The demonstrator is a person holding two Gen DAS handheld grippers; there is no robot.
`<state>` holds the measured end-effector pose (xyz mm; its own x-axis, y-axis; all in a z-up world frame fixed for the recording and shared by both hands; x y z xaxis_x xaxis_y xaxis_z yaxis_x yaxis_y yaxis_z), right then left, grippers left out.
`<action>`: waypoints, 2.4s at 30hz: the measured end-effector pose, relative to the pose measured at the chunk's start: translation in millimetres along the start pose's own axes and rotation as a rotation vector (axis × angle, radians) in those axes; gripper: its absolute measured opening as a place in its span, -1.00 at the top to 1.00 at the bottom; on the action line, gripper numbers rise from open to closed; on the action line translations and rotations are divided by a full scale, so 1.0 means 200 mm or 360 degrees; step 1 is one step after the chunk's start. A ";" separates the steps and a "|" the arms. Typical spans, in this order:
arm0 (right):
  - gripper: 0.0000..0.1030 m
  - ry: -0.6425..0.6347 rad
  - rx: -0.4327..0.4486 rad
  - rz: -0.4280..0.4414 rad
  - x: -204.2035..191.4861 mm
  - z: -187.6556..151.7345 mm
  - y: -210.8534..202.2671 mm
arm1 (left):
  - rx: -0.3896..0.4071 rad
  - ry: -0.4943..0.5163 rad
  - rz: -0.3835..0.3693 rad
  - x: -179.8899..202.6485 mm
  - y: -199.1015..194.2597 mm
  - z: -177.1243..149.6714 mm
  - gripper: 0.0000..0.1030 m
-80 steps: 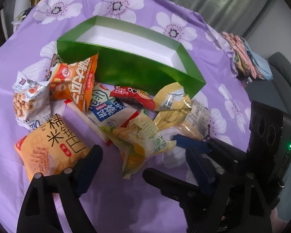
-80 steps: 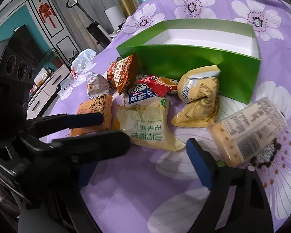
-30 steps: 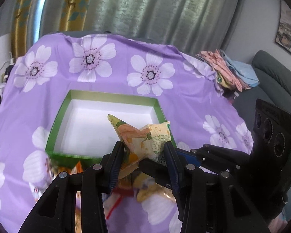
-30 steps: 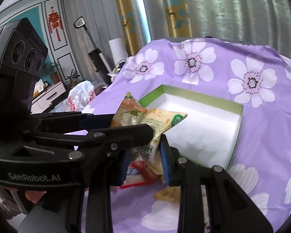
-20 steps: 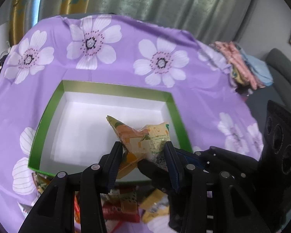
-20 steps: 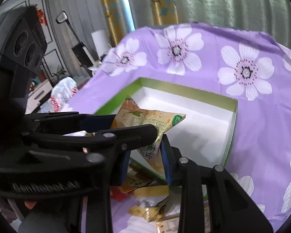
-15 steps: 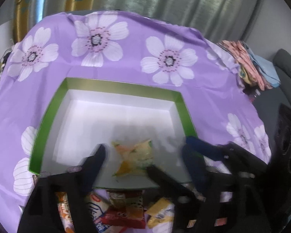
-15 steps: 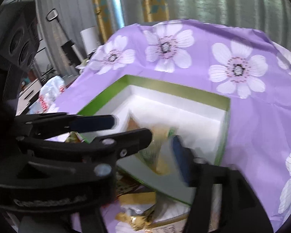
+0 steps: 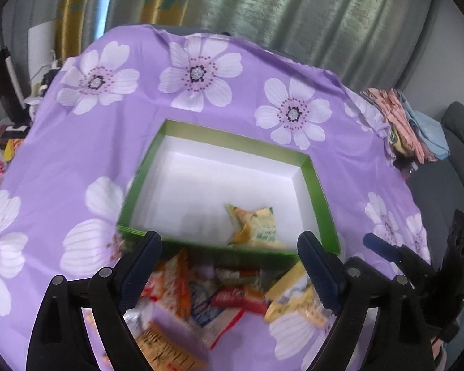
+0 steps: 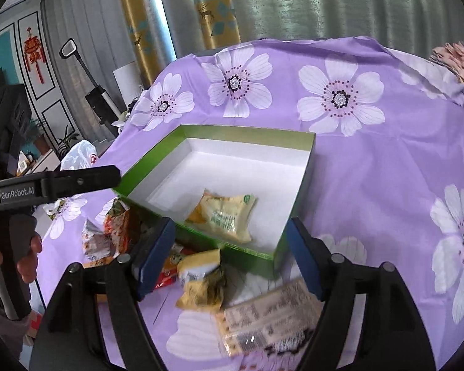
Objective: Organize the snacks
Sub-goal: 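Move the left tool to the orange rice-cracker bag, then close the left tool on the orange rice-cracker bag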
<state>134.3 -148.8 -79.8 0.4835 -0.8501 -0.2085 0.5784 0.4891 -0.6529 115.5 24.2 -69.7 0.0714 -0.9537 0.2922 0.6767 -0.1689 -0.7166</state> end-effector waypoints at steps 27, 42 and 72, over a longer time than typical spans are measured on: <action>-0.51 -0.0388 -0.0311 0.0466 -0.67 -0.49 0.07 | -0.0170 -0.0474 0.0115 -0.44 -0.19 -0.64 -0.74; -0.46 -0.0634 -0.0452 0.0623 -0.90 -0.56 0.35 | -0.0239 -0.0474 0.0160 -0.51 -0.07 -0.72 -0.74; 0.26 -0.0599 -0.0364 0.0675 -0.95 -0.54 0.19 | -0.0096 -0.0201 0.0156 -0.28 -0.22 -0.63 -0.07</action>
<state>-6.7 11.0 -143.5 0.8639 -0.4428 -0.2400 0.1490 0.6799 -0.7180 -9.3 54.0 -134.7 0.2289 -0.9281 0.2938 0.6169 -0.0952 -0.7813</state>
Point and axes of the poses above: each gripper's, at about its wrist camera, not at the fingertips, and y roughly the way its jaws point, x to its right, z to its top, the point moved 9 cm from there along y, roughly the way its jaws point
